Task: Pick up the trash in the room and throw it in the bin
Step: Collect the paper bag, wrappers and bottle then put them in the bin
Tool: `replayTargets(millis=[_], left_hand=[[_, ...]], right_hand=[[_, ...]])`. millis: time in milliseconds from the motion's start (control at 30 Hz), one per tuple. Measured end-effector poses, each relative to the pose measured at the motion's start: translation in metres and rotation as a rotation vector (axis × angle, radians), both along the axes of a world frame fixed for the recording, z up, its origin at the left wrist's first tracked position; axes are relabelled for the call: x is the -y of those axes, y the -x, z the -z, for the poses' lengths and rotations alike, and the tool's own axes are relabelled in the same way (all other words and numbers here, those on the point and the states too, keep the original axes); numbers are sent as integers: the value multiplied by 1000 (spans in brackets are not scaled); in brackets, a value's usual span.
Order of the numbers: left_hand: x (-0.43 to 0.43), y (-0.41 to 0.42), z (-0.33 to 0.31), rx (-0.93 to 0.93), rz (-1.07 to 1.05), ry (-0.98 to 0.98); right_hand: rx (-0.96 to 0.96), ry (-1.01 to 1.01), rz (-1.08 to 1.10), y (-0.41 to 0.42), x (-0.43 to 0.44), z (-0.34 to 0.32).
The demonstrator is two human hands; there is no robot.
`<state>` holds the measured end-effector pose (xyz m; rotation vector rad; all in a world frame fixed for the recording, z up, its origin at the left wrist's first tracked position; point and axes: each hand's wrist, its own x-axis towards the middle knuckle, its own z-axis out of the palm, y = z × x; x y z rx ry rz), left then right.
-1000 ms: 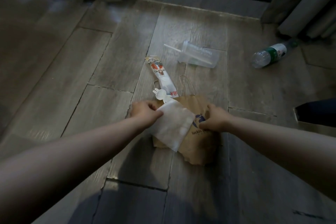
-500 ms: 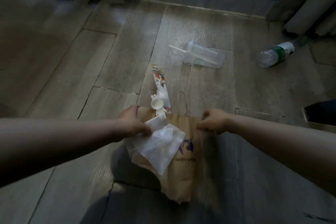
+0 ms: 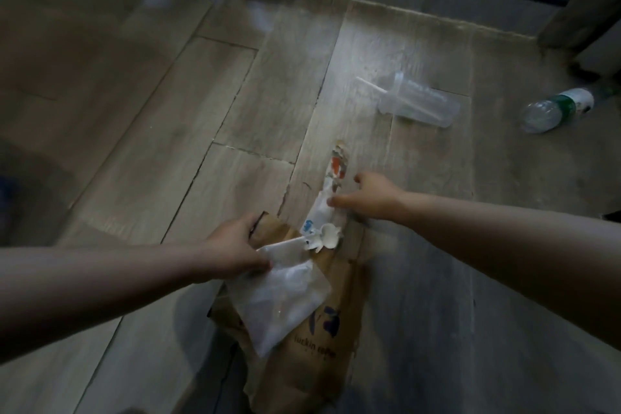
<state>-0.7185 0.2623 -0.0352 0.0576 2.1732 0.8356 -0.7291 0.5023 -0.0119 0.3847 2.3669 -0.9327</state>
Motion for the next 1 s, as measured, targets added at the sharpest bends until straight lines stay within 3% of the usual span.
replayTargets(millis=[333, 400, 500, 600, 1000], left_hand=[[24, 7, 6, -39, 10, -26], [27, 9, 6, -59, 14, -22], [31, 12, 6, -52, 6, -6], [33, 14, 7, -45, 6, 1], [31, 13, 5, -75, 31, -23]], right_hand=[[187, 256, 79, 14, 23, 22], [132, 132, 13, 12, 22, 23], [-229, -317, -365, 8, 20, 18], [-426, -410, -772, 8, 24, 16], [-413, -511, -899, 14, 32, 30]])
